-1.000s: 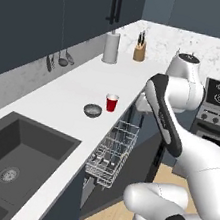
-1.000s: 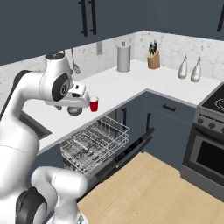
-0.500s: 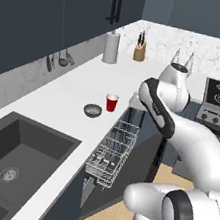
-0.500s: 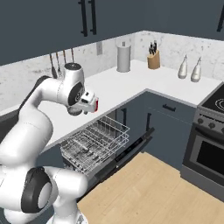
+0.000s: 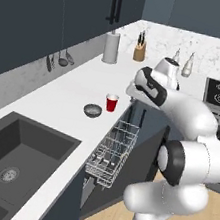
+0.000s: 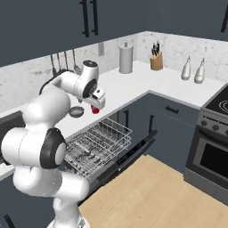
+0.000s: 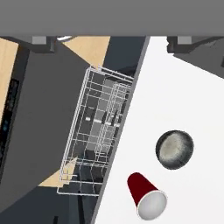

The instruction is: Pick up the cup and bowl from the counter, place them in the dishwasher, and close the dishwasher door.

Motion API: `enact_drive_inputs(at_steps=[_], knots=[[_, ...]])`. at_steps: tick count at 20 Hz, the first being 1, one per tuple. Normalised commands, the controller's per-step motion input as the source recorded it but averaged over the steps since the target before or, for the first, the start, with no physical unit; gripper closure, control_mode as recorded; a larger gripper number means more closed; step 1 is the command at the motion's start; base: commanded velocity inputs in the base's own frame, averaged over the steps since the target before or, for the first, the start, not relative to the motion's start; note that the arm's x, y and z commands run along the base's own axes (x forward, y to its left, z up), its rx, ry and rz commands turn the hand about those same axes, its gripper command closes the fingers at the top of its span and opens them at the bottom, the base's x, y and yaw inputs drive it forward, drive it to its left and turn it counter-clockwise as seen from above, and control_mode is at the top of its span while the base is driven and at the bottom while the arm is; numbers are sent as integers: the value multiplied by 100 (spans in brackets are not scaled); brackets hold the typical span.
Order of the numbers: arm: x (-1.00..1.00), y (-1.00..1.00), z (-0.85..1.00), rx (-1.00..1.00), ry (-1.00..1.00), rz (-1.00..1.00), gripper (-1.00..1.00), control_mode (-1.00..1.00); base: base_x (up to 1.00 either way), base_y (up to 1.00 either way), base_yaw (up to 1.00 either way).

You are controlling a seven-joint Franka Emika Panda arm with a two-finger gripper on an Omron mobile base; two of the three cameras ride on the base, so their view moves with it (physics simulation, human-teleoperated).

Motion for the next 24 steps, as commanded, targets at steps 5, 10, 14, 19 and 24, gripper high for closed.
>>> enact_drive_inputs(at_steps=[5,10,14,19,24], knots=[[97,7,-40,7,2,-17,-100,-100,0,0,0],[90,22,-64,9,0,-16,-100,-100,0,0,0],[52,16,-36,7,-2,-10,-100,-100,0,0,0],[32,4,-21,0,0,-10,-100,-100,0,0,0],[51,0,-33,0,-2,-3,-100,-100,0,0,0]])
